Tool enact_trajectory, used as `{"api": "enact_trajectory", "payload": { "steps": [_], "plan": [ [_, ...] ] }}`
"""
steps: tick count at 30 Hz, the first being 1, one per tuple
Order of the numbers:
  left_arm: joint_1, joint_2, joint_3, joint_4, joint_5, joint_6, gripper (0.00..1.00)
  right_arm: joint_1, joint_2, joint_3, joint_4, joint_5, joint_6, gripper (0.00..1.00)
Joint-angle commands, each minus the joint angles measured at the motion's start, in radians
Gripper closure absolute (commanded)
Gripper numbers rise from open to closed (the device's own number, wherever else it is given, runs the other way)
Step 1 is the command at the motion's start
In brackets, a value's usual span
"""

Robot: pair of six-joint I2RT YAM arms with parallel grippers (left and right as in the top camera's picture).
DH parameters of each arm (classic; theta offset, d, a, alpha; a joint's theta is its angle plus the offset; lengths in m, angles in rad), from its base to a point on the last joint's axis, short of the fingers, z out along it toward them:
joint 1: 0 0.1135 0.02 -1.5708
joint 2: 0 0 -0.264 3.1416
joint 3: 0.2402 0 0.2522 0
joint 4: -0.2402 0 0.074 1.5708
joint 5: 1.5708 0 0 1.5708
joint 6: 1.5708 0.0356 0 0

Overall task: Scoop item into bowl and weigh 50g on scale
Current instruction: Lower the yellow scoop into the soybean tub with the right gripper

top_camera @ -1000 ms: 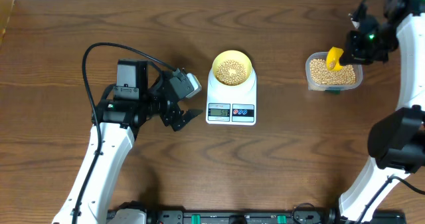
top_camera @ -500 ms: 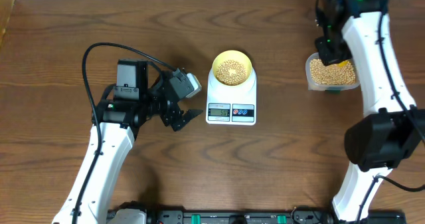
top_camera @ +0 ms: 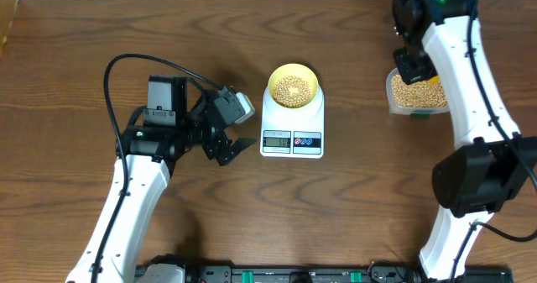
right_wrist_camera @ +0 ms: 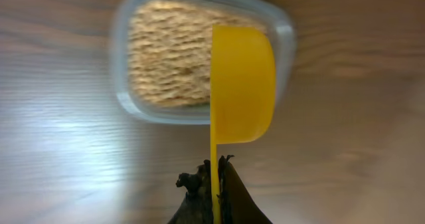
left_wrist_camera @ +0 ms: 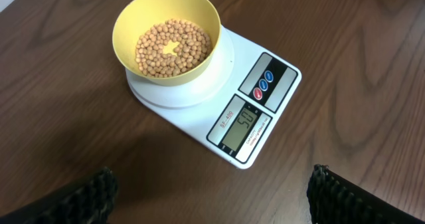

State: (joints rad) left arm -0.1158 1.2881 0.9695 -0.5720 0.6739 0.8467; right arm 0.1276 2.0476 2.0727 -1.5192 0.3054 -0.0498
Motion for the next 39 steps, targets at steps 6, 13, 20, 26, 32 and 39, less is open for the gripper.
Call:
{"api": "enact_trajectory", "payload": {
  "steps": [6, 13, 20, 26, 32, 39],
  "plan": [
    [0.003, 0.003, 0.03, 0.0, -0.006, 0.017, 0.07, -0.245, -0.016, -0.007, 0.002, -0.536, 0.012, 0.99],
    [0.003, 0.003, 0.03, 0.0, -0.006, 0.017, 0.07, -0.398, -0.016, -0.007, 0.069, -0.747, -0.031, 0.99],
    [0.003, 0.003, 0.03, 0.0, -0.006, 0.017, 0.07, -0.457, -0.016, -0.008, 0.067, -0.84, -0.061, 0.99],
    [0.003, 0.003, 0.03, 0.0, -0.006, 0.017, 0.07, -0.475, -0.016, -0.077, 0.085, -0.84, -0.064, 0.99],
    [0.003, 0.003, 0.03, 0.0, -0.006, 0.017, 0.07, -0.474, -0.016, -0.22, 0.146, -0.84, -0.063, 0.99],
    [0.003, 0.003, 0.029, 0.0, -0.006, 0.017, 0.07, -0.476, -0.016, -0.325, 0.254, -0.835, -0.023, 0.99]
  ]
}}
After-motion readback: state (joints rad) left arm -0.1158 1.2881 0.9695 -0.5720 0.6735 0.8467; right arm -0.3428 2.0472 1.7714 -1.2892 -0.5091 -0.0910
